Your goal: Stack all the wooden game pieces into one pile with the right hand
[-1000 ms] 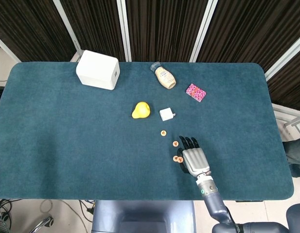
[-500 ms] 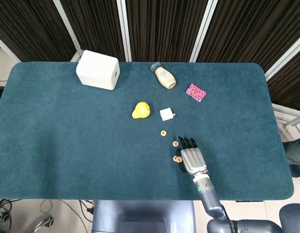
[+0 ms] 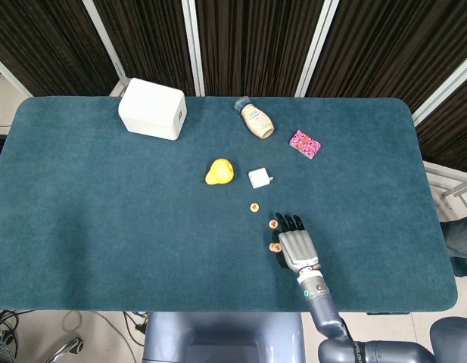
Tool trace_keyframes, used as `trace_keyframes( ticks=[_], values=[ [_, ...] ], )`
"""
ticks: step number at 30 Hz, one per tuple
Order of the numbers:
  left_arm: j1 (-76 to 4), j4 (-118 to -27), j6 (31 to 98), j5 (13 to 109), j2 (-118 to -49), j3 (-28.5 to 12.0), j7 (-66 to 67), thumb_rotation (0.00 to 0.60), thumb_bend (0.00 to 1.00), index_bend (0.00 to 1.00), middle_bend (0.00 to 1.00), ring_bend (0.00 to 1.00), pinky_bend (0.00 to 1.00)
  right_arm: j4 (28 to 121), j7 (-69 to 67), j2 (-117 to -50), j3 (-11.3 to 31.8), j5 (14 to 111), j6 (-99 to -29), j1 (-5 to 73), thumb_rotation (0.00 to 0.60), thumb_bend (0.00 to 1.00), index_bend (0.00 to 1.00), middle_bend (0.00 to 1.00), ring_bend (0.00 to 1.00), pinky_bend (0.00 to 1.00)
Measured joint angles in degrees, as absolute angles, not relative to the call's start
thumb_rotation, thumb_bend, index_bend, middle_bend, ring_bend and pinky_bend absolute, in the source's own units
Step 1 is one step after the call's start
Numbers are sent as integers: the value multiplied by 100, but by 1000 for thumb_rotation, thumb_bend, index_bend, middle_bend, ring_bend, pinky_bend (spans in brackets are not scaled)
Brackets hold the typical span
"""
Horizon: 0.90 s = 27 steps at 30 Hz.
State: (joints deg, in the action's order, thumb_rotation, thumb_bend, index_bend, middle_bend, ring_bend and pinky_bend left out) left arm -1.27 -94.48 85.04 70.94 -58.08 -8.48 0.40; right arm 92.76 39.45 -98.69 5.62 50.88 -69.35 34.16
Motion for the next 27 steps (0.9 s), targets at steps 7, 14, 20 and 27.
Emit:
trace_keyframes(
  ticks=[7,14,20,27],
  values=[
    [-122,-9450,8511,7077,-5804,-857,35,600,94,0,0,0,75,9262,3994,-9903,623,5057,-6928,3422,600,445,442,0,0,0],
    [-122,-9452,8510,7077,-5803,-858,34,600,94,0,0,0,75,9294,4027,-9910,653,5095,-6934,3427,600,445,442,0,0,0],
    [-118,-9455,8515,7073,-5800,-861,31,600,94,0,0,0,75,9302,4111,-9931,644,5046,-6896,3439,600,445,442,0,0,0],
    [-117,-9447,8509,7066,-5799,-865,16,600,94,0,0,0,75,9285,4159,-9967,688,5026,-6878,3472,600,444,442,0,0,0]
  ],
)
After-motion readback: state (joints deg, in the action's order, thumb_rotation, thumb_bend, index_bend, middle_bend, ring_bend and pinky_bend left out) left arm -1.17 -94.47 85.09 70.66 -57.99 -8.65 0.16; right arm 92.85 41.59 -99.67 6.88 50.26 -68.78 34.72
